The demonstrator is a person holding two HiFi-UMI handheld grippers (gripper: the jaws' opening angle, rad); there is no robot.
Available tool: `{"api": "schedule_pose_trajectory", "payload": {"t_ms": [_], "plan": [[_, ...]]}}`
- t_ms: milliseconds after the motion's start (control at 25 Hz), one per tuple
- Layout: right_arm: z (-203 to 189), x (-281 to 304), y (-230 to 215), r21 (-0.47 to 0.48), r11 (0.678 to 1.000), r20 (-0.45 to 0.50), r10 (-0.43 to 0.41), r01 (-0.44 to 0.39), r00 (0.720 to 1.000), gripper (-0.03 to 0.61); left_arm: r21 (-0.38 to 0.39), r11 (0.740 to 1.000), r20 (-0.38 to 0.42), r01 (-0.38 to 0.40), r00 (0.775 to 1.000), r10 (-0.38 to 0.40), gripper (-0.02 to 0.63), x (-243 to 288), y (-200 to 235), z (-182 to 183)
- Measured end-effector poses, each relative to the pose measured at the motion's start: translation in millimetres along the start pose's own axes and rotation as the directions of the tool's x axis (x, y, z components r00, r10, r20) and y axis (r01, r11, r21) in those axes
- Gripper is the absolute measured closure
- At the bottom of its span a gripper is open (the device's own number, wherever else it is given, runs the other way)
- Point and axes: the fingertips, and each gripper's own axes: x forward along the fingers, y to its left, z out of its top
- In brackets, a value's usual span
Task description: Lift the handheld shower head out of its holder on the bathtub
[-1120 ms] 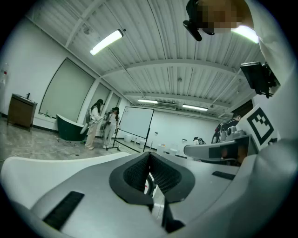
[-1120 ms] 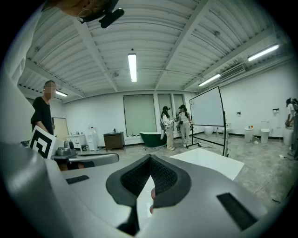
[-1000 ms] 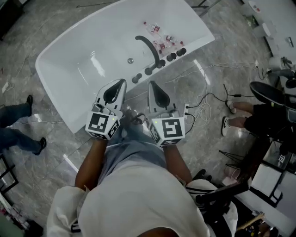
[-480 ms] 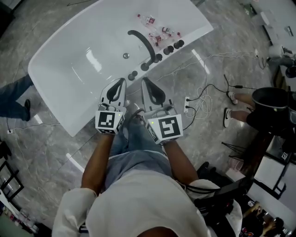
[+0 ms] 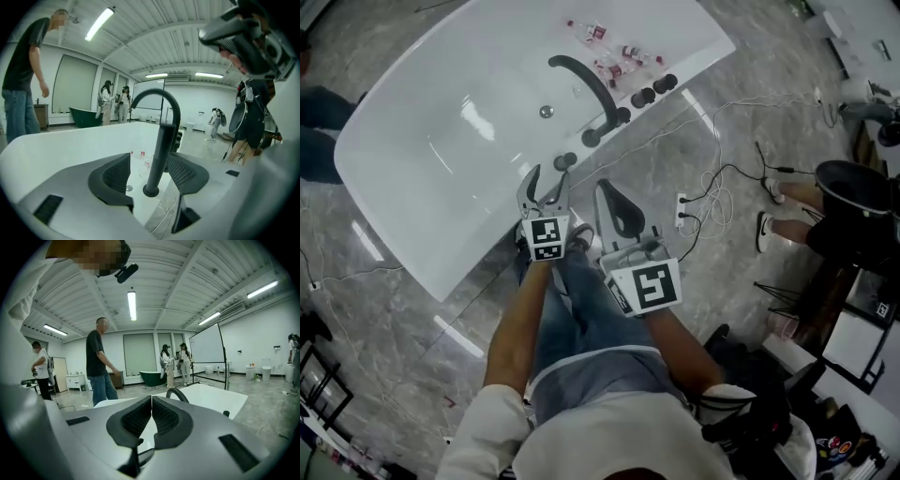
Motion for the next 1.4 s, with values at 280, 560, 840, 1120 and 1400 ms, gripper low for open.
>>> {"api": "schedule_pose_trajectory", "payload": {"t_ms": [280,560,840,1120,1400], "plan": [[-115.1,55.7,-52.2,0.034,0.999,-0.065,-0.03,0.032,0.997,0.561,0.076,0.995,-0.088,-0.069,0.993,0.076,0.356,123.5,4.5,-105.2],[-142.4,68.5,-94.5,0.029,0.999,-0.096,-0.041,0.044,0.995,0.561,0.114,0.975,-0.134,-0.191,0.969,0.206,0.462,169.4,11.3,-136.6],[-113.5,64.0,-111.6,0.027,0.999,-0.068,-0.032,0.034,0.997,0.561,0.067,0.977,-0.078,-0.203,0.975,0.208,0.465,153.1,-1.4,-90.0],[-43.1,37.2,-105.3,0.04,0.998,-0.027,-0.037,0.038,0.999,0.561,0.061,0.988,0.094,-0.139,0.987,0.133,0.465,73.6,-28.3,42.7],[60.2,-5.7,-72.5,0.035,0.999,0.016,-0.026,0.026,1.0,0.561,-0.011,0.997,0.221,-0.079,0.972,0.079,0.465,-31.8,-44.5,194.8]]}}
